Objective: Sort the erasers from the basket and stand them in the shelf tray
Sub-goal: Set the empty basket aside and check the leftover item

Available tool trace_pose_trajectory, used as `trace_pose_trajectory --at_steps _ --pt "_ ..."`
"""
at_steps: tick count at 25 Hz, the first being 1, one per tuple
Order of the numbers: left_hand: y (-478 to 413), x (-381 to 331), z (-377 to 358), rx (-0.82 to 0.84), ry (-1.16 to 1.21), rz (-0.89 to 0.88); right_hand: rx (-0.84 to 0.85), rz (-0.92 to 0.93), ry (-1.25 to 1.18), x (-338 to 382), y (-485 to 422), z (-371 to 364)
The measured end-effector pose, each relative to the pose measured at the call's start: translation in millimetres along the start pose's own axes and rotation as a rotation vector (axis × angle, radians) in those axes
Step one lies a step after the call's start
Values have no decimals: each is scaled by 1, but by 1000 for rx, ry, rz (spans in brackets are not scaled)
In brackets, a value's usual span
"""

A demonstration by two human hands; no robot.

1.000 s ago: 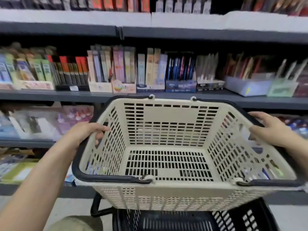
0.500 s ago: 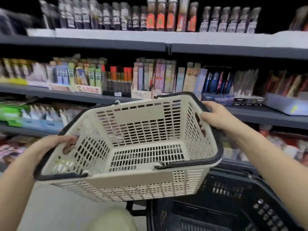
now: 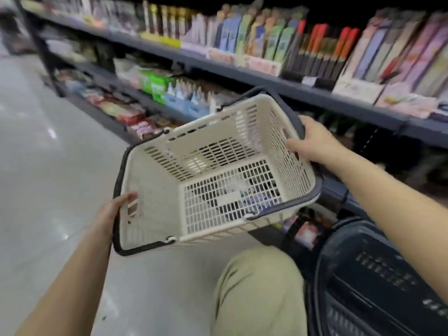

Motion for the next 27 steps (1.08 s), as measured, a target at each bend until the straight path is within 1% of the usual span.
trace_pose_trajectory --at_steps 3,7,9,11,13,16,19,21,23,25,27 --pt "-3 50 51 -90 70 30 102 6 54 -8 -10 -67" --pt "-3 122 107 -200 87 116 301 -145 145 -73 10 -164" --pt "-5 158 124 -246 76 168 404 -167 252 -100 24 -201" --pt "-6 184 128 -281 87 199 475 -112 401 -113 33 -226" --pt "-10 196 125 -320 58 189 535 -52 538 -117 38 -240" --pt "-9 206 121 -370 33 163 583 39 599 -115 44 -254" --pt "-4 209 118 -395 -65 106 540 148 533 -99 50 -252" --pt "1 193 112 -430 -318 17 458 210 432 -87 53 -237" --pt "8 170 99 -493 -646 -81 317 223 308 -81 57 -208" --pt "18 149 78 -566 -886 -151 168 211 215 -84 66 -173" --pt "25 141 53 -556 -1085 -149 62 141 121 -99 80 -142"
Point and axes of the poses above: each hand's wrist, its own y-axis away from the middle knuckle, its own z-axis out of the back of the hand, x = y × z, the point moved 10 cm from there along -y, towards the middle knuckle, and after that the axes turned 6 degrees about y, right-handed, at the moved point
